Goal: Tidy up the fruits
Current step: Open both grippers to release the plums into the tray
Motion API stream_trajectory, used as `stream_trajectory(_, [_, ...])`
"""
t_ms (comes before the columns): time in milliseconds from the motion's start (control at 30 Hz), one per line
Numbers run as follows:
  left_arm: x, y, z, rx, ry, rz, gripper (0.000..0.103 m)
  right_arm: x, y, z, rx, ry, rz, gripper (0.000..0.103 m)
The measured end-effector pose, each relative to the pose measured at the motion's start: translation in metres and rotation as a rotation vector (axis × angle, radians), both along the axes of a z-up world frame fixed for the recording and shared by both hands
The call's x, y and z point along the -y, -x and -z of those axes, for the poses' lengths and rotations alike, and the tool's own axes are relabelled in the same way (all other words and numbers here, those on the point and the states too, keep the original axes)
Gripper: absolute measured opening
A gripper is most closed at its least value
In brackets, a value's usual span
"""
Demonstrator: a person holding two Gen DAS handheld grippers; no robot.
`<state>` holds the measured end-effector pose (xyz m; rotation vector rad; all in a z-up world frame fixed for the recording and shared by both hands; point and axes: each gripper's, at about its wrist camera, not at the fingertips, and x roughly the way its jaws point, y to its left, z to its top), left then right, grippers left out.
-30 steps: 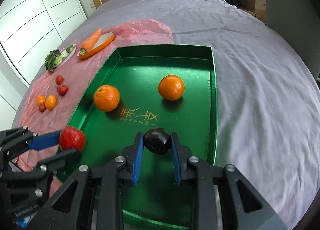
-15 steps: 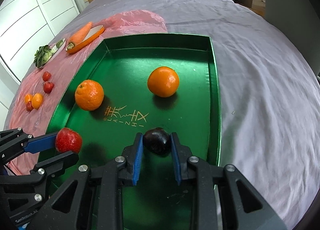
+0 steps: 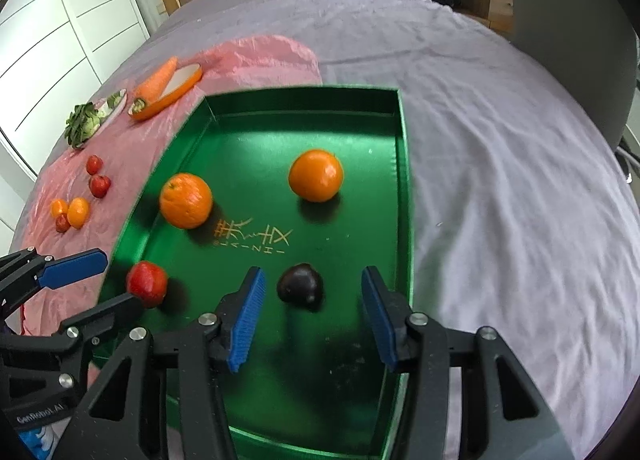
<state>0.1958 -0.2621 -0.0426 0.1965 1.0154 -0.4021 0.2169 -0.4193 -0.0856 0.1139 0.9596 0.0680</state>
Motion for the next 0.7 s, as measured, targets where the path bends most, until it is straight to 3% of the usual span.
stream_trajectory(233, [-0.031,0.022,-0.019,0.032,0.000,-0.038,0.048,-0.001,0.026,-0.021,0.023,0.000,0.025,0.075])
stream_trajectory(700, [-0.142,0.062,-0.028,0.053,0.023,-0.236,0.049,-0.036,0.082,-0.066,0.097,-0.013,0.019,0.075])
